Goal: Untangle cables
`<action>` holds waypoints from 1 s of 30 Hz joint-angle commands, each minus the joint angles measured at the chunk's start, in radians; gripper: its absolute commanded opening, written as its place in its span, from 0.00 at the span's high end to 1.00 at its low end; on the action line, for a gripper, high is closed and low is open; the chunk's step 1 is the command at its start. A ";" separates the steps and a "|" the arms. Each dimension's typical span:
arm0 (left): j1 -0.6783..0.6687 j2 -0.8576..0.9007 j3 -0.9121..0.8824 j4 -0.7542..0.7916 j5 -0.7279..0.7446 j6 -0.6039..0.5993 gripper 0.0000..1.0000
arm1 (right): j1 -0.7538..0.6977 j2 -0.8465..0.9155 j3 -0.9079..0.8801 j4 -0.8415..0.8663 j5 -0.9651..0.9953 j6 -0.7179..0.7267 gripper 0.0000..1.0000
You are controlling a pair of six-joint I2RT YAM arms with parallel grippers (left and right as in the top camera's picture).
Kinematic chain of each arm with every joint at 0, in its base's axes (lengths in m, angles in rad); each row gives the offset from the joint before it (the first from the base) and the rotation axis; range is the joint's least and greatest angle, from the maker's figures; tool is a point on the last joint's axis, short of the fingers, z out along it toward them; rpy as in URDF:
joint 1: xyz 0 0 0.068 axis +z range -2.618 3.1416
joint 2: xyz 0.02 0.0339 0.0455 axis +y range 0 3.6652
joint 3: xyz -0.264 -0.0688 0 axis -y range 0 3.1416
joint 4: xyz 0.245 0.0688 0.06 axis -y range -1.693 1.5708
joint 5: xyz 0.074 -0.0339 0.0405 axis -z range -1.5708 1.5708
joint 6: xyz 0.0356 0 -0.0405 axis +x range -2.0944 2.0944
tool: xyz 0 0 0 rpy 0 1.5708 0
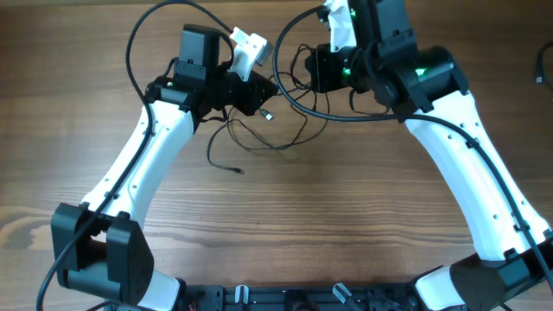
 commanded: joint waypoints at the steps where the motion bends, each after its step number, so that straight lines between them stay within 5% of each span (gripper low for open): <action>1: 0.045 0.007 0.006 -0.040 -0.080 -0.001 0.79 | 0.005 0.007 0.005 -0.024 0.169 0.050 0.96; 11: 0.153 -0.008 0.006 -0.086 -0.058 -0.029 0.77 | -0.001 0.007 0.005 -0.024 0.159 0.050 0.96; 20: 0.097 -0.008 0.006 -0.003 0.216 -0.021 0.57 | -0.001 0.007 0.005 -0.012 0.080 0.016 0.96; 30: 0.039 -0.008 0.006 0.045 0.446 -0.018 0.55 | -0.001 0.007 0.005 0.001 0.045 0.018 0.95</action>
